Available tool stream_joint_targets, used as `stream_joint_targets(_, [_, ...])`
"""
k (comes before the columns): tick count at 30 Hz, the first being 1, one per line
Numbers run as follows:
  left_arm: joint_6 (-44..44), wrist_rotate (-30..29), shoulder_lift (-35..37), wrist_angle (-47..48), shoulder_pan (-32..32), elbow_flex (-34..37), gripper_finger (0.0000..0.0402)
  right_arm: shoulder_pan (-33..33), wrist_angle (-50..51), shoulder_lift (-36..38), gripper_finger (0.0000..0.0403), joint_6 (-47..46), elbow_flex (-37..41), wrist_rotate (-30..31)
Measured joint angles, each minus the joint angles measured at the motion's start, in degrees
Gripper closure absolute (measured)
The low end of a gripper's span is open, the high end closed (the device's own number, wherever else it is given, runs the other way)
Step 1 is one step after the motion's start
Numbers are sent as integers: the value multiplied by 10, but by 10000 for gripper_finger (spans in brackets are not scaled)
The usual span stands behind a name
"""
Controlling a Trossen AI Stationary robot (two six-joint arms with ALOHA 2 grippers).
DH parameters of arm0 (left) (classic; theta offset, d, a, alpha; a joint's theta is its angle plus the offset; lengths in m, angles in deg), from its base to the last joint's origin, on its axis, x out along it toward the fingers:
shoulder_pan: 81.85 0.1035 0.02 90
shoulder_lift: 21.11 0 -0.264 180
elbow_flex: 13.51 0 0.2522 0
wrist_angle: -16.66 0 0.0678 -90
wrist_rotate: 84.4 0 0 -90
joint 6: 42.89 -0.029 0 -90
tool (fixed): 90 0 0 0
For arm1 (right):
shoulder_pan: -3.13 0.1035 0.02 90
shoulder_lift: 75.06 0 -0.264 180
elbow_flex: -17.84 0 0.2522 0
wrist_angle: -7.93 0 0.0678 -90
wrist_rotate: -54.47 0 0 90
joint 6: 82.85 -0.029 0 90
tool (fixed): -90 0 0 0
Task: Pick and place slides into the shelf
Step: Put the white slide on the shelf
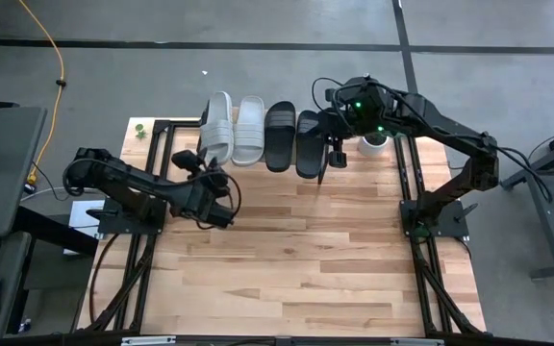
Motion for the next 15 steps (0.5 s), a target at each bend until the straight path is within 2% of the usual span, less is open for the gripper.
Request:
stream_joint_targets(5, [-9,-15,0,0,0,-18,213,0,0,0,402,0,0,0])
stream_joint_targets(11, [-1,30,0,-22,-8,-23,213,0,0,0,402,0,0,0])
stream_joint_targets(15, [-9,33,0,-46,-35,-24,213,0,0,0,402,4,0,0])
